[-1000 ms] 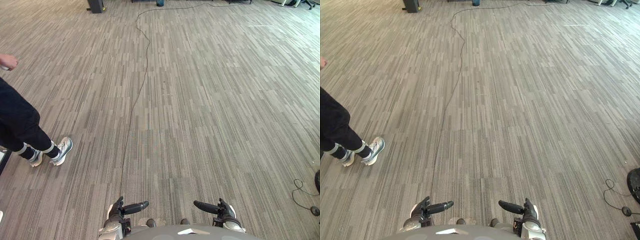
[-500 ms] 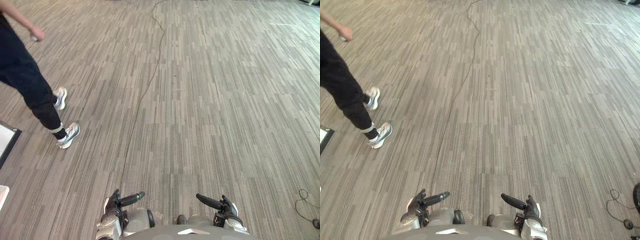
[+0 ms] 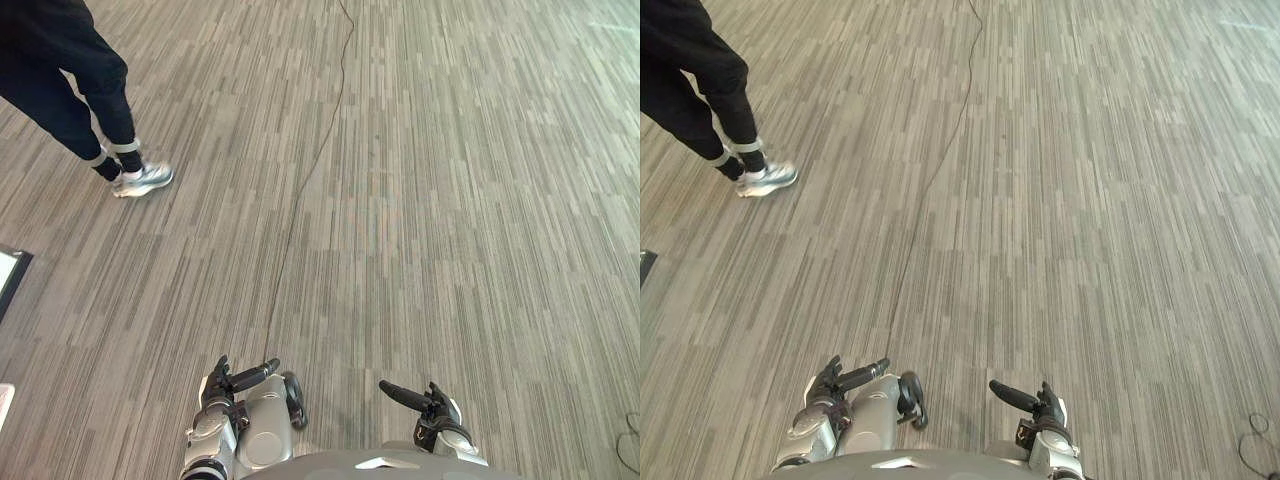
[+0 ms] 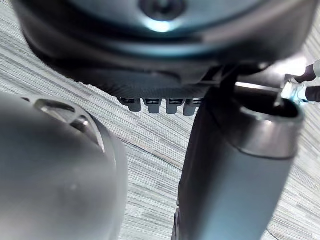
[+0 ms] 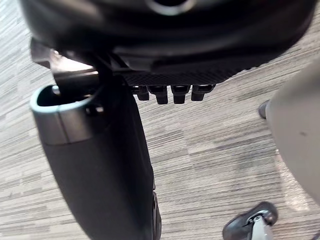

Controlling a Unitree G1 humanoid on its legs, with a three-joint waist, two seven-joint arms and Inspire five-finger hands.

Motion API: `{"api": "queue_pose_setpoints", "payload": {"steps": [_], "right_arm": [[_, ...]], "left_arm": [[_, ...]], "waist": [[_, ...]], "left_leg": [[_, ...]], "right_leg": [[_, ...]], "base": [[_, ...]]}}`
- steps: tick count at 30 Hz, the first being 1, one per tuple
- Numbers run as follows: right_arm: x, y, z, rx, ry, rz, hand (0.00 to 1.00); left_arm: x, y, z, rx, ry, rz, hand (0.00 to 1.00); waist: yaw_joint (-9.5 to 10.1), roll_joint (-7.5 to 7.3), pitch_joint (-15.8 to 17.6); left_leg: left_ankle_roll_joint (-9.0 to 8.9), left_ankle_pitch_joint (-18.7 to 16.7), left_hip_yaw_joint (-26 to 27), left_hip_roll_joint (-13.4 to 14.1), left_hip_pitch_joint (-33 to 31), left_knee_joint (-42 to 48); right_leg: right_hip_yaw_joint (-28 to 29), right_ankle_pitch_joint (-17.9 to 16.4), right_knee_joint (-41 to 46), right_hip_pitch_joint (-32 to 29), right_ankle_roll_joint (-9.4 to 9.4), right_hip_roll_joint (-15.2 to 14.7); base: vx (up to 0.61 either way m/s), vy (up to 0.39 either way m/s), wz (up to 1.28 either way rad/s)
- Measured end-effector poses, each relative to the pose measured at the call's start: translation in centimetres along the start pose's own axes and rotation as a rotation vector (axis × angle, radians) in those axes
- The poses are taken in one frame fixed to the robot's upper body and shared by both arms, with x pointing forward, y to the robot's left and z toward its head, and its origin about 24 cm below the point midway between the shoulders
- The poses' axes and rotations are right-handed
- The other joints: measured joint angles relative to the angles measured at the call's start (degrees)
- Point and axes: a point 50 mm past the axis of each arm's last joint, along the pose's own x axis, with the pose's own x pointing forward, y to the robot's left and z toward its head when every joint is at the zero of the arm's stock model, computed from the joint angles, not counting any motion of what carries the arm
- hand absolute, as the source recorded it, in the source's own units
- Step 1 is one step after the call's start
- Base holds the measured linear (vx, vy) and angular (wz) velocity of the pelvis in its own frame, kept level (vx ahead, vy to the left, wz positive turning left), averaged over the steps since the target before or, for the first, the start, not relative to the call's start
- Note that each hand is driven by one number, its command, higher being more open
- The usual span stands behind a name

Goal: Pick up cushions and gather them together orderly.

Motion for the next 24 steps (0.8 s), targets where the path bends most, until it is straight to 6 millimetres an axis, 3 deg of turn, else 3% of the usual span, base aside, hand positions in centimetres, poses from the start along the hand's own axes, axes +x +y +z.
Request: {"api": "queue_pose_setpoints", "payload": {"steps": [1,2,3,4,5,6,7,9,10,11,12,14,15,16,17,18,19,21,23,24], "right_arm": [[0.0,-0.4,0.3,-0.006,-0.014,-0.001,1.00],[0.1,-0.6,0.5,-0.008,-0.023,-0.003,1.00],[0.1,-0.9,1.1,-0.014,-0.050,-0.007,1.00],[0.1,-1.0,1.3,-0.015,-0.059,-0.007,1.00],[0.1,-1.0,1.8,-0.013,-0.085,-0.007,1.00],[0.1,-1.0,2.0,-0.008,-0.096,-0.004,1.00],[0.1,-1.2,2.6,0.000,-0.125,-0.008,1.00],[0.2,-1.3,3.0,-0.003,-0.140,-0.008,1.00],[0.2,-1.5,2.9,-0.004,-0.134,-0.012,1.00],[0.2,-1.6,2.9,-0.008,-0.131,-0.014,1.00],[0.6,-1.5,4.0,-0.028,-0.143,-0.011,1.00],[0.8,-2.1,4.5,-0.016,-0.149,-0.031,1.00],[0.7,-2.9,4.1,-0.027,-0.136,-0.047,1.00],[0.6,-3.1,3.8,-0.035,-0.131,-0.050,1.00],[0.6,-3.3,3.8,-0.035,-0.131,-0.052,1.00],[0.5,-3.0,4.1,-0.048,-0.143,-0.042,1.00],[0.5,-2.3,3.9,-0.044,-0.139,-0.026,1.00],[0.5,-1.7,3.4,-0.069,-0.110,-0.005,1.00],[0.3,-1.3,2.2,-0.062,-0.077,-0.003,1.00],[0.2,-1.3,1.7,-0.056,-0.065,-0.008,1.00]], "left_arm": [[0.0,0.0,-0.4,0.053,0.024,-0.016,1.00],[-0.1,-0.1,-0.6,0.059,0.032,-0.020,1.00],[-0.2,-0.5,-0.9,0.064,0.041,-0.031,1.00],[-0.2,-0.7,-1.0,0.071,0.041,-0.037,1.00],[-0.2,-1.1,-0.9,0.080,0.039,-0.053,1.00],[-0.2,-1.3,-0.9,0.079,0.039,-0.058,1.00],[-0.2,-2.0,-0.9,0.088,0.040,-0.078,1.00],[-0.2,-2.8,-1.0,0.096,0.048,-0.103,1.00],[-0.2,-3.1,-1.1,0.111,0.052,-0.116,1.00],[-0.2,-3.3,-1.2,0.112,0.058,-0.118,1.00],[-0.3,-4.2,-1.5,0.103,0.078,-0.136,1.00],[-0.5,-5.4,-1.8,0.098,0.093,-0.166,1.00],[-0.8,-5.8,-2.3,0.098,0.099,-0.173,1.00],[-0.9,-5.7,-2.5,0.098,0.102,-0.171,1.00],[-0.9,-5.8,-2.4,0.085,0.097,-0.170,1.00],[-0.9,-5.6,-2.2,0.051,0.091,-0.154,1.00],[-0.8,-5.2,-1.8,0.031,0.074,-0.139,1.00],[-0.5,-4.5,-0.4,0.024,0.018,-0.121,1.00],[-0.5,-4.1,0.8,0.007,-0.057,-0.117,1.00],[-0.5,-4.2,1.3,-0.002,-0.082,-0.123,1.00]], "waist": [[-0.56,0.29,0.21],[-0.88,0.57,0.39],[-1.48,1.46,0.55],[-1.65,1.74,0.59],[-2.56,2.23,0.84],[-3.09,2.36,0.94],[-4.16,2.65,1.15],[-4.76,3.24,1.45],[-5.28,3.15,1.49],[-5.63,3.34,1.58],[-5.36,5.29,2.33],[-5.92,5.69,3.03],[-7.08,6.49,2.45],[-7.22,6.78,2.07],[-7.12,8.12,2.08],[-6.58,9.97,2.01],[-5.93,10.60,2.54],[-5.47,8.76,3.72],[-4.22,6.46,3.44],[-3.93,6.13,3.29]], "left_leg": [[-0.37,-1.84,1.25,-1.35,7.13,-2.79],[-0.45,-2.17,1.54,-1.50,9.67,-4.09],[-0.77,-2.16,2.37,-1.51,15.35,-8.48],[-1.08,-1.99,2.59,-1.52,16.85,-9.98],[-1.92,-1.52,2.80,-1.47,20.40,-13.64],[-2.26,-1.34,2.81,-1.45,21.60,-14.97],[-2.64,-1.13,2.96,-1.32,24.93,-18.03],[-2.75,-1.07,3.04,-0.51,28.92,-20.66],[-3.75,-0.52,2.00,-0.75,32.09,-23.30],[-4.25,-0.25,1.26,-0.56,33.31,-24.22],[-7.64,2.17,0.17,1.21,34.90,-25.15],[-9.08,10.50,-3.67,0.03,36.90,-25.09],[-9.81,13.79,-6.69,1.46,37.05,-19.60],[-9.95,14.23,-7.53,2.25,36.14,-16.03],[-10.62,16.13,-9.29,5.56,32.30,-5.17],[-11.11,20.19,-12.10,10.44,23.51,13.10],[-11.28,19.33,-12.68,13.72,17.02,26.61],[-10.89,15.99,-12.61,14.65,10.21,35.27],[-8.09,12.01,-8.75,13.85,2.68,32.15],[-7.30,10.41,-6.85,13.30,-0.28,26.81]], "right_leg": [[-1.02,3.63,19.70,-8.34,1.83,-0.58],[-2.64,2.86,23.60,-10.43,0.46,-0.44],[-6.43,0.14,27.72,-16.00,-4.01,0.92],[-7.62,-0.44,27.65,-17.86,-4.62,1.44],[-10.95,-1.59,24.80,-22.62,-6.49,2.56],[-12.17,-1.83,22.47,-24.35,-6.89,2.89],[-14.81,-2.22,13.83,-27.94,-7.89,4.22],[-16.77,-0.58,-1.11,-29.26,-9.35,6.72],[-16.34,8.34,-15.81,-28.39,-10.27,8.86],[-15.94,13.92,-16.96,-27.46,-11.34,9.41],[-16.56,15.07,-15.14,-26.80,-15.13,10.96],[-16.85,9.04,-3.58,-28.69,-16.96,7.88],[-17.82,4.37,-1.14,-26.53,-16.53,7.66],[-18.17,1.91,-2.29,-24.76,-15.87,7.96],[-18.32,-2.09,-4.35,-21.45,-14.84,9.72],[-18.26,-3.23,-6.54,-18.69,-15.83,13.24],[-17.60,-3.96,-8.38,-15.01,-16.89,15.64],[-16.15,-4.91,-12.27,-8.00,-17.58,16.93],[-13.41,-5.23,-19.85,0.38,-17.64,17.42],[-12.25,-4.84,-23.05,3.90,-16.87,17.45]], "base": [[0.48,0.199,-0.32],[0.57,0.138,-0.38],[0.38,0.066,-0.22],[0.47,0.051,-0.21],[0.29,0.010,-0.06],[0.62,-0.020,0.00],[0.67,-0.071,0.05],[0.65,-0.115,0.18],[0.50,-0.140,0.37],[0.66,-0.184,0.26],[0.79,-0.242,0.09],[0.75,-0.274,0.26],[0.44,-0.222,0.41],[0.56,-0.276,0.28],[0.55,-0.224,-0.18],[0.68,-0.239,-0.54],[0.56,-0.158,-0.63],[0.55,-0.114,-0.49],[0.62,-0.072,-0.52],[0.52,-0.017,-0.58]]}}
